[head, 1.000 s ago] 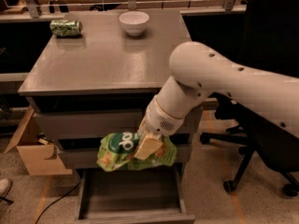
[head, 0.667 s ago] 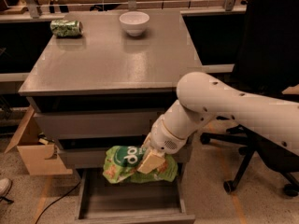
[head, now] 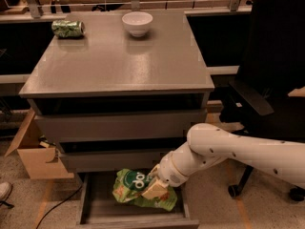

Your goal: Place green rice chip bag into bottom drawer

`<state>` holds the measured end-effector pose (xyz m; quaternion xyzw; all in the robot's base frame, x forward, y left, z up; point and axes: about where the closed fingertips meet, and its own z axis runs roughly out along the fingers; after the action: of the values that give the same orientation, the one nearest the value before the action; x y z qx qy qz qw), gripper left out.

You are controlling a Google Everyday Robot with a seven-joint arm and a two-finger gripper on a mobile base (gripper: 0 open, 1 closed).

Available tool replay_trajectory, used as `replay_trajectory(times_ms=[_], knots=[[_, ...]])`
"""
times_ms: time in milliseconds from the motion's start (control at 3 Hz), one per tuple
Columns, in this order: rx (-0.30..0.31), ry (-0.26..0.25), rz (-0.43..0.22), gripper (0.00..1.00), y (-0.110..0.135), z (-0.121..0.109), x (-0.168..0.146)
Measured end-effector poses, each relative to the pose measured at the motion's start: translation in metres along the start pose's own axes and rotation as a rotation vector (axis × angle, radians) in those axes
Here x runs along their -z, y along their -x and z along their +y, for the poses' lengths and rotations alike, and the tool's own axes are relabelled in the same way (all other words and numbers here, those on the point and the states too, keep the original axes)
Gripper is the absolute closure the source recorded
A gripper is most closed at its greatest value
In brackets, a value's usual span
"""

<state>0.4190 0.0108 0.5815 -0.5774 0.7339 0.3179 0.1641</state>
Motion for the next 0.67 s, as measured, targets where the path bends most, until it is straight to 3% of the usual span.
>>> replay_trajectory(times_ms=[667], knots=[[-0.034,0.011,-0.021,1.0,-0.011,-0.005,-0.013]])
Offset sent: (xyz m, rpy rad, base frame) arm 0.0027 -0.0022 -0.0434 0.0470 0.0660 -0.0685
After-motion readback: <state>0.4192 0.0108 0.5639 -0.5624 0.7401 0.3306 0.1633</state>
